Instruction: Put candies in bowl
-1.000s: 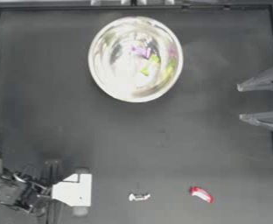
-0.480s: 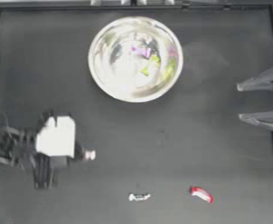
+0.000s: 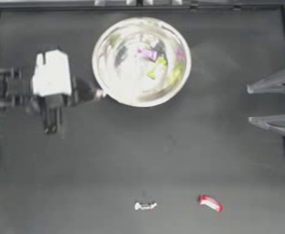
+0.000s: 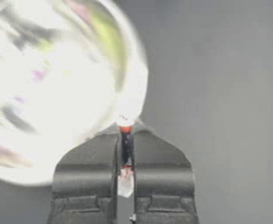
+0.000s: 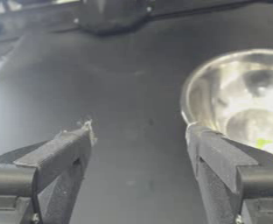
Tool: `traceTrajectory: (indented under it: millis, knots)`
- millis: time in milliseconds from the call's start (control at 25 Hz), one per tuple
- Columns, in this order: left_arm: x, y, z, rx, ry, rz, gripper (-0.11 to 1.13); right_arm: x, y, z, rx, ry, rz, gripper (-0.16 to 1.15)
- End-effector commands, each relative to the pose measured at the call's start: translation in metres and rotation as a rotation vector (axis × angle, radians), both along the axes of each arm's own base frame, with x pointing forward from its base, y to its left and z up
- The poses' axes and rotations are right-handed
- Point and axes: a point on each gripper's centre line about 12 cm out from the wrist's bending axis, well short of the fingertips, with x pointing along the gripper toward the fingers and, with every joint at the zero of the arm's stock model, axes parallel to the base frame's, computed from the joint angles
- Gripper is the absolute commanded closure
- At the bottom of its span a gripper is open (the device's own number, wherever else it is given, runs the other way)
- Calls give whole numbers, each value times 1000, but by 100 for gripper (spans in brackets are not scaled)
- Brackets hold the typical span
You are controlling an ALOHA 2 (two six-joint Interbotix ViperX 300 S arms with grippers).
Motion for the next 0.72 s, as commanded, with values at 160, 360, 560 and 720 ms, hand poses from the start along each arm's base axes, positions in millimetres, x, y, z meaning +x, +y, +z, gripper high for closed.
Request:
traceTrajectory:
  millis: [160,360,560,720]
  knots:
    - [17,46,3,30,-86,84,73,2,-2,7,-5,-28,-12,3]
    - [26,75,-7,48,-129,123,74,2,-2,7,-8,-30,-14,3]
    - [33,99,-25,48,-172,154,74,2,-3,8,-10,-36,-22,3]
    - [41,113,-40,40,-185,167,74,2,-4,7,-10,-41,-29,3]
